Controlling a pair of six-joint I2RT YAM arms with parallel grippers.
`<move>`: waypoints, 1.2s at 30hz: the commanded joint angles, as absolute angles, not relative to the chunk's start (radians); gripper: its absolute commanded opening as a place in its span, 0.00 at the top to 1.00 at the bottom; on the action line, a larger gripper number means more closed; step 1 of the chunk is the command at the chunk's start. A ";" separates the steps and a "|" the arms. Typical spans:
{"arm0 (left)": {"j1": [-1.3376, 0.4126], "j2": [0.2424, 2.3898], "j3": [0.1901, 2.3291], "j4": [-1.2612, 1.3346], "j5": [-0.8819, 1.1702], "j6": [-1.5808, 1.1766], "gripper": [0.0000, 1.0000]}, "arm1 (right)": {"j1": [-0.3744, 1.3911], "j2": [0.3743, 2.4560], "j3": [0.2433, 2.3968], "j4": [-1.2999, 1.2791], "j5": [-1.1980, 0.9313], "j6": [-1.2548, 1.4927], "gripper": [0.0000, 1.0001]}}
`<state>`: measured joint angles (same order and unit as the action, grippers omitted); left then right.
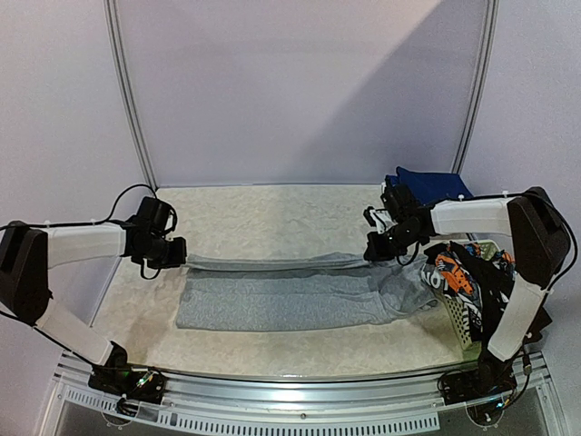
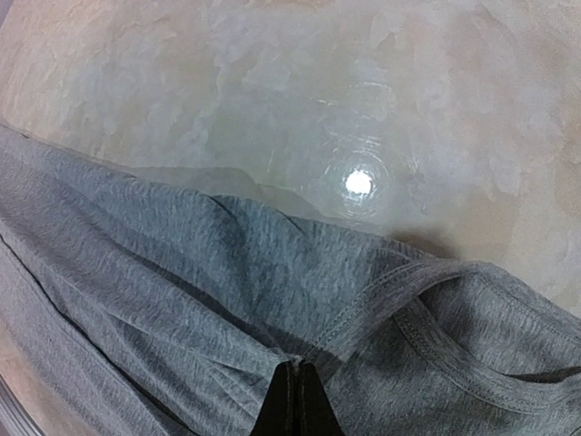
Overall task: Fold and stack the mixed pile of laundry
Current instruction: Fold the 1/3-folded tank top at the center of the board, then pick up the rectangle-folded tank top from the center of the board.
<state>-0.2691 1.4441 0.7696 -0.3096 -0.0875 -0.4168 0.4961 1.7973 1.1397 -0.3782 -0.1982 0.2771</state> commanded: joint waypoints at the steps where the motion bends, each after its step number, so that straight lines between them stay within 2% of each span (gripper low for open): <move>1: -0.289 1.429 0.736 -0.287 -0.100 -0.428 1.00 | 0.507 1.757 1.106 -0.360 -0.155 0.294 0.99; 11: -0.302 1.439 0.683 -0.259 -0.113 -0.443 1.00 | 0.528 1.742 1.049 -0.338 -0.136 0.316 0.96; 17: -0.309 1.427 0.652 -0.248 -0.117 -0.460 0.99 | 0.545 1.721 1.019 -0.351 -0.123 0.339 0.83; 20: -0.315 1.389 0.651 -0.261 -0.114 -0.463 0.86 | 0.551 1.685 1.013 -0.370 -0.130 0.352 0.73; 23: -0.331 1.323 0.662 -0.285 -0.133 -0.464 0.64 | 0.553 1.633 1.026 -0.398 -0.123 0.365 0.68; 25: -0.348 1.278 0.678 -0.310 -0.161 -0.458 0.56 | 0.558 1.600 1.040 -0.400 -0.141 0.371 0.66; 29: -0.374 1.271 0.725 -0.317 -0.168 -0.435 0.55 | 0.576 1.594 1.080 -0.353 -0.199 0.376 0.64; 36: -0.421 1.477 0.831 -0.275 -0.124 -0.397 0.60 | 0.579 1.772 1.170 -0.299 -0.211 0.403 0.69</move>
